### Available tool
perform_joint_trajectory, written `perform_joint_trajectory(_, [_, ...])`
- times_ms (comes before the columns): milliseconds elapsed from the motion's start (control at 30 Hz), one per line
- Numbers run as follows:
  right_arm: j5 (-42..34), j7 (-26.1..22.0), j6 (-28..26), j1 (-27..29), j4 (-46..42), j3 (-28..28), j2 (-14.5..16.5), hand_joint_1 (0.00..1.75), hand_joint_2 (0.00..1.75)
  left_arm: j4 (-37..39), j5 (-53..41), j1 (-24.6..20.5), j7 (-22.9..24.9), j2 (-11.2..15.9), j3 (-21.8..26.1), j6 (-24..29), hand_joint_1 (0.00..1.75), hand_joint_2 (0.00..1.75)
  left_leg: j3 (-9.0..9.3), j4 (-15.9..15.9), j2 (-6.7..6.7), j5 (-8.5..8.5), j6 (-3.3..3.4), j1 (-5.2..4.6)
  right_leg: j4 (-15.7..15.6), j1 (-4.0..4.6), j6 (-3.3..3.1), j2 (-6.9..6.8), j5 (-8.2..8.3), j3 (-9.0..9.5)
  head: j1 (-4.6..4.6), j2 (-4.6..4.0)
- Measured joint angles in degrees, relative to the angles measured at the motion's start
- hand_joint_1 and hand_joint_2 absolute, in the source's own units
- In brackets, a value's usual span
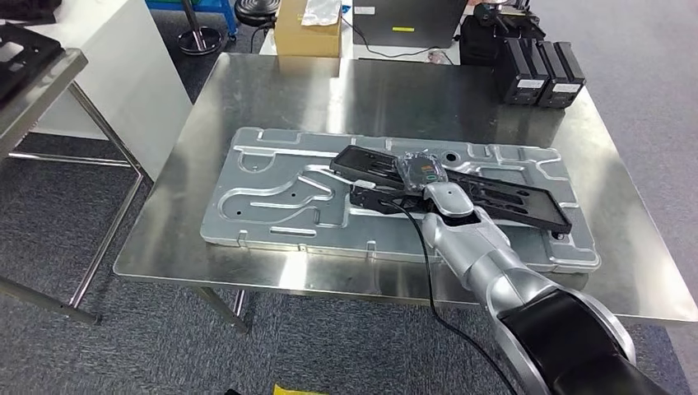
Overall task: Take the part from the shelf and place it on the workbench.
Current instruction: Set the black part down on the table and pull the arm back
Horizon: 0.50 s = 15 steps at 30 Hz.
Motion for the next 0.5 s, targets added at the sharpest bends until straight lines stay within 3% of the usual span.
perform_joint_trajectory(67, [-2.1,0.0,-1.9,0.0,0.1,-1.1,0.4,0.87,1.75,0.0,-0.2,-0.2,-0.3,-0.1,0.0,0.0,0.0,1.75,0.06,-0.2,0.04,0.32,0.7,0.18,0.6,-0.07,0.57,-0.13,-0.54,-0.29,0.01,-0.01])
perform_joint_trajectory(133, [-4.4,-0.2,-3.8,-0.2,0.2,-2.7,0.5,0.0,1.75,0.0,-0.6,-0.7,-0.6,-0.2,0.0,0.3,0.0,1.75,0.12,-0.4,0.08,0.58,1.33,0.33,4.9,-0.21,1.08,-0.35,-3.14,-2.11,0.04,-0.01])
perform_joint_trajectory(200, [-6.3,-0.5,-4.7,-0.3,0.2,-4.6,0.6,0.0,1.75,0.0,-1.0,-1.1,-0.1,-0.3,-0.1,0.9,0.0,1.75,0.09,-0.4,0.08,0.6,1.56,0.31,12.2,-0.31,1.38,-0.43,-6.47,-5.5,0.07,0.0])
perform_joint_trajectory(233, [-7.1,-0.7,-4.8,-0.3,0.2,-5.6,0.6,0.0,1.75,0.0,-1.0,-1.1,0.5,-0.4,-0.1,1.5,0.0,1.75,0.1,-0.4,0.07,0.59,1.57,0.3,14.9,-0.35,1.45,-0.43,-7.21,-6.81,0.07,0.0])
perform_joint_trajectory(267, [-7.8,-1.0,-4.8,-0.3,0.2,-6.5,0.6,0.0,1.75,0.0,-0.9,-1.2,1.0,-0.5,-0.1,2.1,0.0,1.75,0.11,-0.4,0.06,0.59,1.56,0.3,15.7,-0.38,1.44,-0.44,-6.89,-7.24,0.08,-0.01])
perform_joint_trajectory(300, [-8.4,-1.2,-4.8,-0.4,0.2,-7.4,0.6,0.0,1.75,0.0,-0.8,-1.2,1.5,-0.6,-0.1,2.7,0.0,1.75,0.15,-0.4,0.04,0.59,1.55,0.28,14.3,-0.4,1.33,-0.45,-5.57,-6.58,0.07,-0.01])
perform_joint_trajectory(367, [-9.2,-1.6,-4.8,-0.9,0.1,-9.0,0.6,0.0,1.75,0.0,-0.5,-1.3,2.0,-0.7,-0.1,3.3,0.0,1.75,0.25,-0.4,0.0,0.52,1.44,0.22,6.8,-0.27,0.75,-0.46,-1.85,-2.92,0.07,-0.01])
perform_joint_trajectory(433, [-9.6,-1.9,-4.8,-1.3,0.1,-10.0,0.6,0.0,1.75,0.0,-0.4,-1.5,2.2,-0.9,-0.1,3.5,0.0,1.75,0.2,-0.4,-0.03,0.44,1.08,0.06,0.8,0.08,0.2,-0.51,-0.05,-0.08,0.05,0.0])
perform_joint_trajectory(500, [-9.8,-2.1,-4.8,-1.5,0.0,-10.5,0.6,0.0,1.75,0.0,-0.4,-1.6,2.2,-1.0,-0.1,3.5,0.0,0.87,0.16,-0.5,-0.06,0.45,0.52,0.04,-0.3,0.41,-0.13,-0.57,-0.12,0.39,0.03,-0.01])
